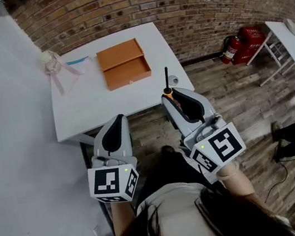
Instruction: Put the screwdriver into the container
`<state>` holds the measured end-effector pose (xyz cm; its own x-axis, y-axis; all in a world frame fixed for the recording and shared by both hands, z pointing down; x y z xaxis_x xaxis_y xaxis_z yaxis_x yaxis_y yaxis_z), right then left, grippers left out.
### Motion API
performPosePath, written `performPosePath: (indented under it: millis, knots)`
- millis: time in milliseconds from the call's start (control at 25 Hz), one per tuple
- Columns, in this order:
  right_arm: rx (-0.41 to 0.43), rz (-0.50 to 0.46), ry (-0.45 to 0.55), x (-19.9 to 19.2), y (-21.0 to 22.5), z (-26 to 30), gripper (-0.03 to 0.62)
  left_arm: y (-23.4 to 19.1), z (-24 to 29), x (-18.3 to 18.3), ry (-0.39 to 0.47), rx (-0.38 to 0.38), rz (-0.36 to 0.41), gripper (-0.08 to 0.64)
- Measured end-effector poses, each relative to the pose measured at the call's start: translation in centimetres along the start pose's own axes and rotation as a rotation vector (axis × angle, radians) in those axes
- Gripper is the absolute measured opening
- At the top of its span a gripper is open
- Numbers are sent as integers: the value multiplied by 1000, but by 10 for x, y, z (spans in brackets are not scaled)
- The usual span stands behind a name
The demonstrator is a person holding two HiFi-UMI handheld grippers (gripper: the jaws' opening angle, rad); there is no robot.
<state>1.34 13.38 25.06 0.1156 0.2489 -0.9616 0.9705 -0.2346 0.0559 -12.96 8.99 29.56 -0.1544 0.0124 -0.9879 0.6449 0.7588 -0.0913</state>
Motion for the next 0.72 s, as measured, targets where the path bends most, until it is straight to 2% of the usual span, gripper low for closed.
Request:
performPosePath:
  millis: [240,720]
  knots:
    - [-1,14,-2,-7,29,14,78,0,30,-4,-4,2,9,0]
    - [56,35,-12,-20,81,47,78,-4,89,-12,5,56,20,0]
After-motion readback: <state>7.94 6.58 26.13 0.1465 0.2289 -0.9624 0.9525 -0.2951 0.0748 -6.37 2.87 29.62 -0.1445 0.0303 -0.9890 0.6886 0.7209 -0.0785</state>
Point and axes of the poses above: the fingertips, and each gripper's own axes: z forward along the fingers, y to its right, x out of its top, the point moved 4 cm from there along -z, backward along the fingers, and after that the axes turned 13 degrees about y, right-handed, at the moved point
